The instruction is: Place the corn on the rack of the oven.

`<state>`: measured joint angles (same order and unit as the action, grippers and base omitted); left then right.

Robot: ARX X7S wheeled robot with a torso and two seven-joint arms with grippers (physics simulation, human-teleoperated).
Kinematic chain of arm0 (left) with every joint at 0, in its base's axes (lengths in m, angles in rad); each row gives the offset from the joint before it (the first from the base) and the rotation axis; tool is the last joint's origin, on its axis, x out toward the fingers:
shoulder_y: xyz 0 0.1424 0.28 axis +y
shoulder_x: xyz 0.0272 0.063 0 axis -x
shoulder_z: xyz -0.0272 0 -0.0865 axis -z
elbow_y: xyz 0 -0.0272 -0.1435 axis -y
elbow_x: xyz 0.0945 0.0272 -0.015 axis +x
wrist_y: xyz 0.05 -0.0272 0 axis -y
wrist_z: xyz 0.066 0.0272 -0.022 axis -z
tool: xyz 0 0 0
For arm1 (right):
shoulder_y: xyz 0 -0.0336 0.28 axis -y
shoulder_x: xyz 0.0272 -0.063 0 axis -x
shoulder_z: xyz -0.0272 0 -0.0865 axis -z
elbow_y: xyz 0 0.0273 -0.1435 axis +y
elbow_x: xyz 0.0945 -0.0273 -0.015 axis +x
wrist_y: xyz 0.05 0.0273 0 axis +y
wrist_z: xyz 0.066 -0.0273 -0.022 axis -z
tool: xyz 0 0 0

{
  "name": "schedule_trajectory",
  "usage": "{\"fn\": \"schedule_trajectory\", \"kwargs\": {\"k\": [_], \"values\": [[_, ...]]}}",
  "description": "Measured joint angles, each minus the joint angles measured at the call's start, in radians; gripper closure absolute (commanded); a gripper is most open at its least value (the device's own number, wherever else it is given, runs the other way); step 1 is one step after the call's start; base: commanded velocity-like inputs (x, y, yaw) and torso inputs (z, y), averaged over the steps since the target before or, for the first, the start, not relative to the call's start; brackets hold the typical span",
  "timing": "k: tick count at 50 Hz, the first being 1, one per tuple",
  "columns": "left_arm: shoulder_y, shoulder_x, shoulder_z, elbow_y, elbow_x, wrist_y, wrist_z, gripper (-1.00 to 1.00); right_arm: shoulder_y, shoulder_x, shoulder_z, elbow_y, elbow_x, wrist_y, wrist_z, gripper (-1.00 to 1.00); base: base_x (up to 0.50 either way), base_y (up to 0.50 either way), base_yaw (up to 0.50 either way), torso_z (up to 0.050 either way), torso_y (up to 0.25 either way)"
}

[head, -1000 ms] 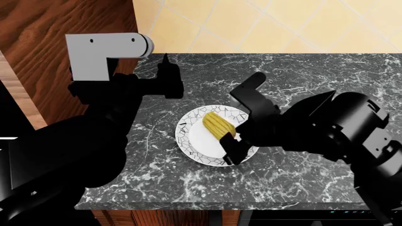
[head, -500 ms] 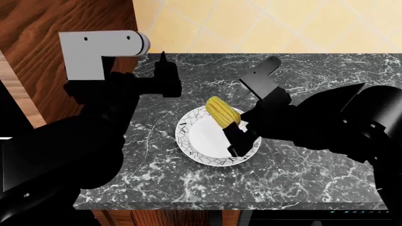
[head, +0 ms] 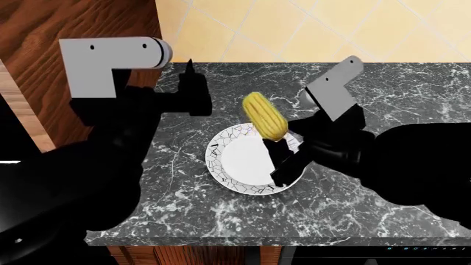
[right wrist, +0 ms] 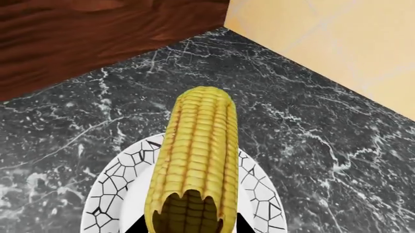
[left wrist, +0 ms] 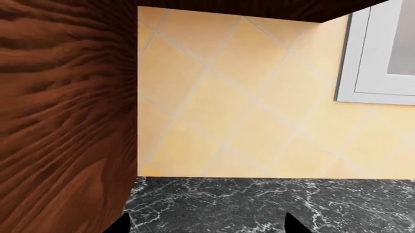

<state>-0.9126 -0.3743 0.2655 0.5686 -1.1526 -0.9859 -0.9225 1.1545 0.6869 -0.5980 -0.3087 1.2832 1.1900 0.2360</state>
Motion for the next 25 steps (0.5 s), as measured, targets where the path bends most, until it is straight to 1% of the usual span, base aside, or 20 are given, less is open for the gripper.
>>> {"fn": "schedule_trajectory", "kwargs": {"k": [11,25], "values": [[0.004,-0.006,-0.006,0.03,-0.03,-0.008,-0.027,-1.0,-0.055,0.047,0.071,-0.091,0.048,-0.05,0.068,1.0,0.0,0.0,0.0,0.0,0.0],[-0.03,-0.014,-0.022,0.072,-0.132,-0.052,-0.11,-1.0,-0.056,0.095,0.124,-0.163,0.145,-0.044,0.152,1.0,0.0,0.0,0.0,0.0,0.0]]}}
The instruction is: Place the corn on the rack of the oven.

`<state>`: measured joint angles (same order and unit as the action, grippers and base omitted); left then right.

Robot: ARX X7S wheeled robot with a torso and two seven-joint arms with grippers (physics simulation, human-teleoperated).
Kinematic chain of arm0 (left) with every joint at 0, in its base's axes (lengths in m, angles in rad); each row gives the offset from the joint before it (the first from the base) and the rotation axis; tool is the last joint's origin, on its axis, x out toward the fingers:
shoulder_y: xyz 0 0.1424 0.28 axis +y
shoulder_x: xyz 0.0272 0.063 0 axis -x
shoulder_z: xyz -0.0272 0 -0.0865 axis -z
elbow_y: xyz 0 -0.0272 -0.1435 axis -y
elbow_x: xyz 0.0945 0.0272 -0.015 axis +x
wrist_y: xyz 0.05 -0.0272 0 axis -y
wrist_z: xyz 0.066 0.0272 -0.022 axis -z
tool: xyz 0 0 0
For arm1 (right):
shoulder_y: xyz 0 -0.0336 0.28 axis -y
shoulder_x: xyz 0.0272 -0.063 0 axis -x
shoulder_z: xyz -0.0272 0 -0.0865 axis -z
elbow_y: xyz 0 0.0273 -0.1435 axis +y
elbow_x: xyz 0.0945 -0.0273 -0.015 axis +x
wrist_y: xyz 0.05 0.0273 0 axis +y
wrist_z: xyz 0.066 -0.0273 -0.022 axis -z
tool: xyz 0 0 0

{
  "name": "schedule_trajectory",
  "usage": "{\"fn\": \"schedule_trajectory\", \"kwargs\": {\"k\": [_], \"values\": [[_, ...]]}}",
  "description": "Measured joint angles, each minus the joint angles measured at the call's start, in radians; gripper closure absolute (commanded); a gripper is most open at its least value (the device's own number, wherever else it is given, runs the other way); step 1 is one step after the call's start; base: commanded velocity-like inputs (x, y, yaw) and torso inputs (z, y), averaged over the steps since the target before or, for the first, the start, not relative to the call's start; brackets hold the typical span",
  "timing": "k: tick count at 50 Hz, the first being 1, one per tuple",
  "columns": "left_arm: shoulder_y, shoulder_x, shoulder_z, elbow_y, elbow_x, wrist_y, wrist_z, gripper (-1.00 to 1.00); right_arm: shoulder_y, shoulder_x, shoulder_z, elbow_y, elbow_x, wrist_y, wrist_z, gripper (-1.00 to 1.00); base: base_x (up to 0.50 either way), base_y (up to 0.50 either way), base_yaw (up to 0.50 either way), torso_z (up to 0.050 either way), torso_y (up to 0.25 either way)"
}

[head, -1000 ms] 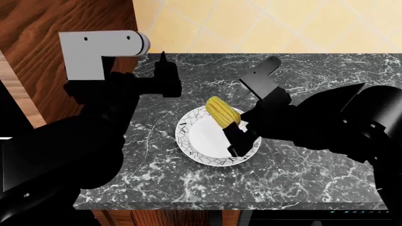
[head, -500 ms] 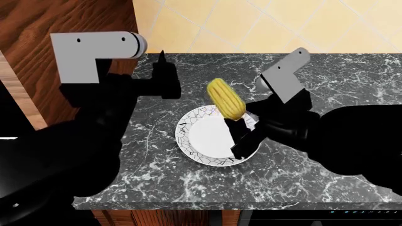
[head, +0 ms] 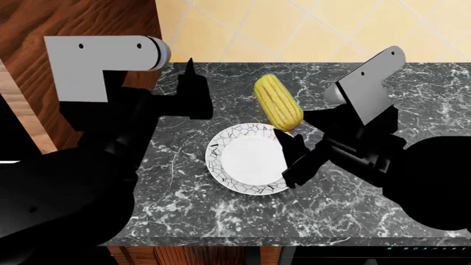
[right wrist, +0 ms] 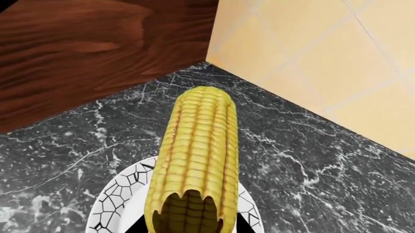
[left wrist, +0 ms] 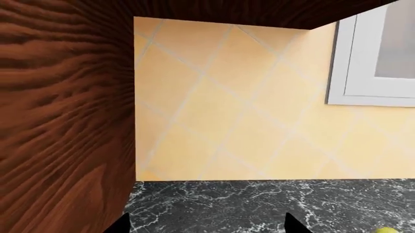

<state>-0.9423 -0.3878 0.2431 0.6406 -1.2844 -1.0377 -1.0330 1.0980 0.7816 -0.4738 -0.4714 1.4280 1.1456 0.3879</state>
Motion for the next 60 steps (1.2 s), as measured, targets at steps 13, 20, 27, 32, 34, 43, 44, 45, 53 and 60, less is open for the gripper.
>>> {"fn": "schedule_trajectory", "kwargs": {"k": [13,20,27,32,34,43,44,45,53,60], "values": [[-0.03,-0.014,-0.011,0.021,-0.08,-0.029,-0.064,-1.0,0.011,0.029,0.023,-0.039,0.08,0.013,0.062,1.0,0.0,0.0,0.0,0.0,0.0],[-0.036,-0.018,-0.013,0.028,-0.103,-0.033,-0.083,-1.0,0.01,0.042,0.03,-0.051,0.105,0.014,0.08,1.0,0.0,0.0,0.0,0.0,0.001],[-0.048,-0.02,-0.012,0.029,-0.133,-0.04,-0.107,-1.0,0.017,0.05,0.032,-0.055,0.126,0.019,0.095,1.0,-0.07,0.0,0.0,0.0,0.0],[-0.055,-0.023,-0.012,0.033,-0.153,-0.044,-0.123,-1.0,0.02,0.055,0.031,-0.059,0.138,0.022,0.104,1.0,-0.23,0.0,0.0,0.0,0.0],[-0.056,-0.024,-0.013,0.035,-0.158,-0.044,-0.127,-1.0,0.02,0.057,0.031,-0.062,0.141,0.022,0.106,1.0,-0.28,0.0,0.0,0.0,0.0],[-0.059,-0.032,-0.011,0.033,-0.157,-0.04,-0.123,-1.0,0.018,0.063,0.031,-0.067,0.143,0.019,0.106,1.0,-0.3,0.0,0.0,0.0,0.0],[-0.06,-0.033,-0.011,0.032,-0.154,-0.039,-0.12,-1.0,0.018,0.064,0.031,-0.067,0.142,0.018,0.106,1.0,-0.3,0.0,0.0,0.0,0.0],[-0.06,-0.034,-0.011,0.03,-0.152,-0.038,-0.117,-1.0,0.018,0.064,0.032,-0.067,0.141,0.017,0.105,1.0,-0.3,0.0,0.0,0.0,0.0],[-0.064,-0.04,-0.008,0.019,-0.134,-0.032,-0.1,-1.0,0.018,0.07,0.034,-0.069,0.139,0.011,0.104,1.0,-0.29,0.0,0.0,0.0,0.0],[-0.067,-0.044,-0.006,0.012,-0.126,-0.028,-0.092,-1.0,0.02,0.074,0.035,-0.07,0.139,0.008,0.105,1.0,-0.3,0.0,0.0,0.0,0.0]]}}
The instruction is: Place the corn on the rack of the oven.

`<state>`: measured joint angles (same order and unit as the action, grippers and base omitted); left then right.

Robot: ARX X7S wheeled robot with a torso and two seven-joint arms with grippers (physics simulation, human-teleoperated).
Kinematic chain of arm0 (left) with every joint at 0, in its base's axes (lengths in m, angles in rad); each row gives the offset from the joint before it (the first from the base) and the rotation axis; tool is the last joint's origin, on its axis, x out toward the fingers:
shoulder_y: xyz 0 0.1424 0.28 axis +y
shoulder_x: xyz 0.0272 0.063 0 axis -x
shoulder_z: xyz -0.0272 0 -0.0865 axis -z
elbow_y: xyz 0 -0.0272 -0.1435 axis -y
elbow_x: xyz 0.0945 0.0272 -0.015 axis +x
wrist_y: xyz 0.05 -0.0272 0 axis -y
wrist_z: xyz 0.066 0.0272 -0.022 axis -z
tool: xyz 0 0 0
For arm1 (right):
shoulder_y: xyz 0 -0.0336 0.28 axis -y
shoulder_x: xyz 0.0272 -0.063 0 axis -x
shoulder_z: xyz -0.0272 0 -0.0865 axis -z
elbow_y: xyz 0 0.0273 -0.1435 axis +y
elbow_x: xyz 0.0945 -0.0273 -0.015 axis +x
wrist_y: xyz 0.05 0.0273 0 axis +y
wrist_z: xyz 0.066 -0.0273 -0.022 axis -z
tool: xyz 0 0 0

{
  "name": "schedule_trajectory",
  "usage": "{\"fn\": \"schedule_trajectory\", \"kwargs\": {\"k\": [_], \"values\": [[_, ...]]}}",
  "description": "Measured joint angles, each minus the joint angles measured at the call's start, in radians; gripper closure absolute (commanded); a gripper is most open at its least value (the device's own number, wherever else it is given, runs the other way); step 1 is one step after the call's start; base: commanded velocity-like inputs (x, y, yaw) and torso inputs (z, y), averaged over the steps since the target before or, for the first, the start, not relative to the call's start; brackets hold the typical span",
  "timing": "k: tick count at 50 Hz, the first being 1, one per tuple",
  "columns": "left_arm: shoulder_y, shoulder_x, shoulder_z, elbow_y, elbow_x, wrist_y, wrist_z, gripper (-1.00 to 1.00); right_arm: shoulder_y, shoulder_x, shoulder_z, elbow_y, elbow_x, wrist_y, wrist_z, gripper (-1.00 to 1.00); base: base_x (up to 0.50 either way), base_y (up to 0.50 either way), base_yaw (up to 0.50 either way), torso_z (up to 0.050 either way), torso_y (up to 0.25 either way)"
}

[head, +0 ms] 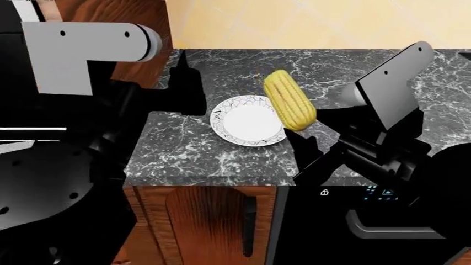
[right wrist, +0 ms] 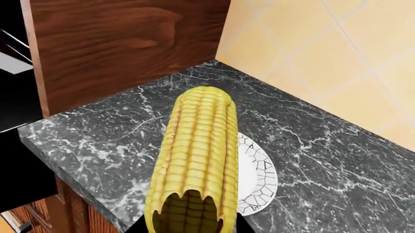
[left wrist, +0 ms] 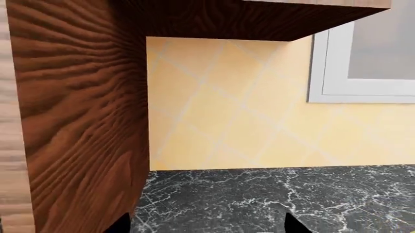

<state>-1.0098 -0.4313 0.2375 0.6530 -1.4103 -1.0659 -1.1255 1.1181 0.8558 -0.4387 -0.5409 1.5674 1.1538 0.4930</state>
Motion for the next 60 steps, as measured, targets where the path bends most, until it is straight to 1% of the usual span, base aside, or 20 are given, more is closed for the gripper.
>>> {"fn": "schedule_trajectory", "kwargs": {"k": [21,43,60], "values": [[-0.001,-0.017,0.004,-0.018,0.036,0.019,0.033,-1.0,0.008,0.0,-0.009,0.002,-0.025,-0.006,-0.014,1.0,-0.28,0.0,0.0,0.0,0.0],[-0.013,-0.044,0.005,-0.031,0.061,0.028,0.059,-1.0,0.011,0.01,-0.004,-0.022,-0.058,-0.028,-0.037,1.0,0.0,0.0,0.0,0.0,0.0],[-0.033,-0.07,-0.004,-0.004,-0.004,0.011,0.017,-1.0,0.011,0.027,-0.005,-0.043,-0.052,-0.028,-0.035,1.0,0.0,0.43,0.0,0.0,0.0]]}}
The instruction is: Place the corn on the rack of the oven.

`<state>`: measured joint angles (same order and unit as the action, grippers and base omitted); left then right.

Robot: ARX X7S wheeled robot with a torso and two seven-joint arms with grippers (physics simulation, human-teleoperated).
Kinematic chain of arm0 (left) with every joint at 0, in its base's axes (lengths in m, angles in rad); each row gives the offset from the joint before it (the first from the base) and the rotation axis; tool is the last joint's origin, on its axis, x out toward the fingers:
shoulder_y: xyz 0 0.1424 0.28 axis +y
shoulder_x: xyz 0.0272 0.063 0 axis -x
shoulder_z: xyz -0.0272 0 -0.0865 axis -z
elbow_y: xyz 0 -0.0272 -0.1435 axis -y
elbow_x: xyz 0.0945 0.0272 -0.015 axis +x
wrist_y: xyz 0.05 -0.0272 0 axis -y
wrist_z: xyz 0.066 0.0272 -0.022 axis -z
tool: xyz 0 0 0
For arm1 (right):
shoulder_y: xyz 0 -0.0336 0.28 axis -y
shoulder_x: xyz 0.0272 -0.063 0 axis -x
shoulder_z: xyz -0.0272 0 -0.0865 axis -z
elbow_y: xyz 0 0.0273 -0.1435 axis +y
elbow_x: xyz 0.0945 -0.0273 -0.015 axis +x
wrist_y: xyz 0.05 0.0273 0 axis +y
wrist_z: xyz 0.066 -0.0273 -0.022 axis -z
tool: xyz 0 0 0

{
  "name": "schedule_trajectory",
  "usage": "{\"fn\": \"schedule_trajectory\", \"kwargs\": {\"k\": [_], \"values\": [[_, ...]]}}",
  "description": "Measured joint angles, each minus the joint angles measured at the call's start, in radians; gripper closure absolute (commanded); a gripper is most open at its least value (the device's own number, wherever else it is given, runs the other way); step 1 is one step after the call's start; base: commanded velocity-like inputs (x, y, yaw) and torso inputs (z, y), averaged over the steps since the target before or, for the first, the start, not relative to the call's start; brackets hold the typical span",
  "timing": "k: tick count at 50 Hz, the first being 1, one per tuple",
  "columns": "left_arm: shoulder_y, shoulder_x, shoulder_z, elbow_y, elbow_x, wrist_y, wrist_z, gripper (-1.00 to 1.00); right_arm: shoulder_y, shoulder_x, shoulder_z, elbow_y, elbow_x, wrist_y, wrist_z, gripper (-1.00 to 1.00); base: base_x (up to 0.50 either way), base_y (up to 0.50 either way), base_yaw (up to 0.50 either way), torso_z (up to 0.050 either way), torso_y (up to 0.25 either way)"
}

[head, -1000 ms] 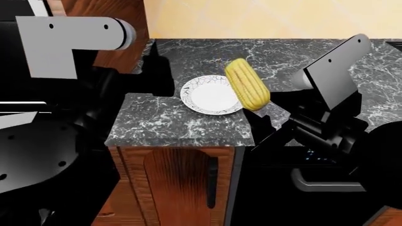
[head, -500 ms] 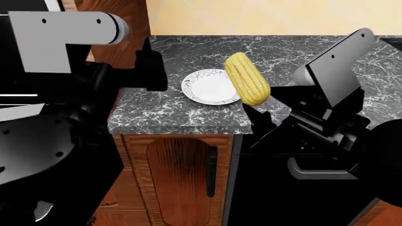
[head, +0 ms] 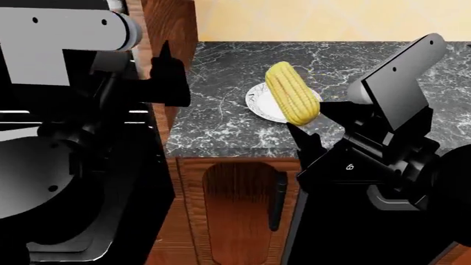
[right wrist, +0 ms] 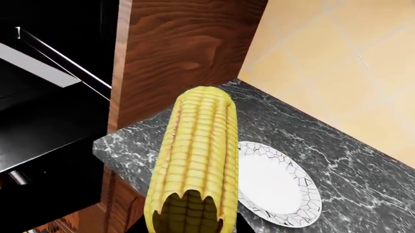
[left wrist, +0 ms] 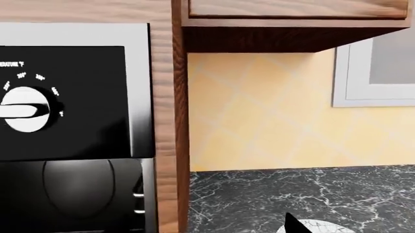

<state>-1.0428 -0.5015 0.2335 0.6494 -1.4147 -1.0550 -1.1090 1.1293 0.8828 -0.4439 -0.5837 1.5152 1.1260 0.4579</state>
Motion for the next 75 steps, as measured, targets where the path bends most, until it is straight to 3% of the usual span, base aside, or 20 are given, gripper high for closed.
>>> {"fn": "schedule_trajectory", "kwargs": {"k": [75], "values": [[0.007,-0.036,0.004,0.0,0.005,0.035,0.01,-1.0,0.03,0.006,-0.028,-0.012,0.03,0.006,0.011,1.0,0.0,0.37,0.0,0.0,0.0]]}}
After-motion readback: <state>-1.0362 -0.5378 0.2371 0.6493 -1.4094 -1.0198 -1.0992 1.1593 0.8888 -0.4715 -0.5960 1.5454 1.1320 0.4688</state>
